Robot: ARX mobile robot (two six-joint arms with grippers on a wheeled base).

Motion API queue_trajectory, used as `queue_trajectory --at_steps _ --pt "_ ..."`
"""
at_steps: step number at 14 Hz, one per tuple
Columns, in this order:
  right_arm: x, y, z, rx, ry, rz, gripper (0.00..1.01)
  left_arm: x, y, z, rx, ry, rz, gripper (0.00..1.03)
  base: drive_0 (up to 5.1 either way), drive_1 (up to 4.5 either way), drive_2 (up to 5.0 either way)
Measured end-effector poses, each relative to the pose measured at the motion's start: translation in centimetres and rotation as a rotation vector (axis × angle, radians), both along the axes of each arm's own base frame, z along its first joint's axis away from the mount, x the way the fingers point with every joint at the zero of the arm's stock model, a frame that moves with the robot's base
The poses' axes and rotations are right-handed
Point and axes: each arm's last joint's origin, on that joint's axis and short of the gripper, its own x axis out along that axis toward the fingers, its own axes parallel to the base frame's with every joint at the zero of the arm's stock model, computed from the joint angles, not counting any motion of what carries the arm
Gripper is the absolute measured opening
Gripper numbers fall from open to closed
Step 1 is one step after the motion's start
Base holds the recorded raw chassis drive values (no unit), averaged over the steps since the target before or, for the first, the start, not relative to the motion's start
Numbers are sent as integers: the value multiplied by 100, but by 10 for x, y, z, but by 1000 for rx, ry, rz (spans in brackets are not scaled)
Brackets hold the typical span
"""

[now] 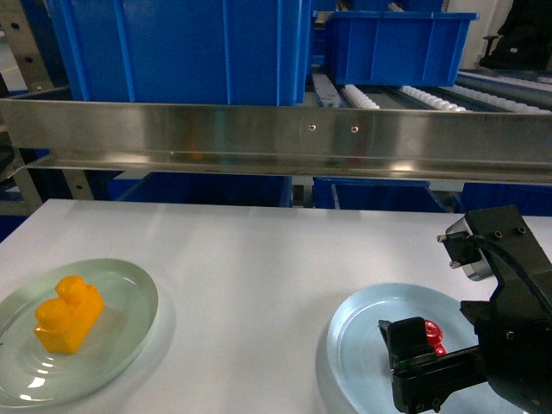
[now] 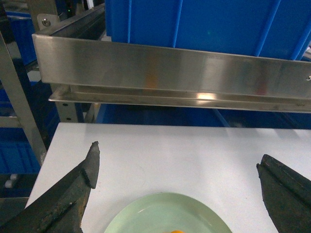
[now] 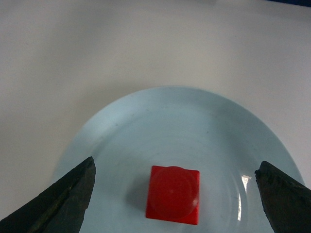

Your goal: Sort and place red and yellow blocks in left bins

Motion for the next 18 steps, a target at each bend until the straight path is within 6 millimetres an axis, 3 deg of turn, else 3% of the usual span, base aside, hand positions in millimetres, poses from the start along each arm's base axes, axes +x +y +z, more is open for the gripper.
queue_trajectory --at_steps 3,8,11,15,18 --pt "12 -20 -33 -5 79 -53 98 0 0 0 0 0 0 98 0 0 0" --pt "9 -11 -41 49 63 -51 50 0 0 0 0 1 0 98 0 0 0" --pt "7 -5 -39 54 31 -49 29 0 0 0 0 0 0 98 0 0 0" --pt "2 -7 -36 32 4 -76 29 0 0 0 0 0 0 98 0 0 0" --pt "-3 -9 -19 26 -61 -76 28 0 0 0 0 0 0 98 0 0 0"
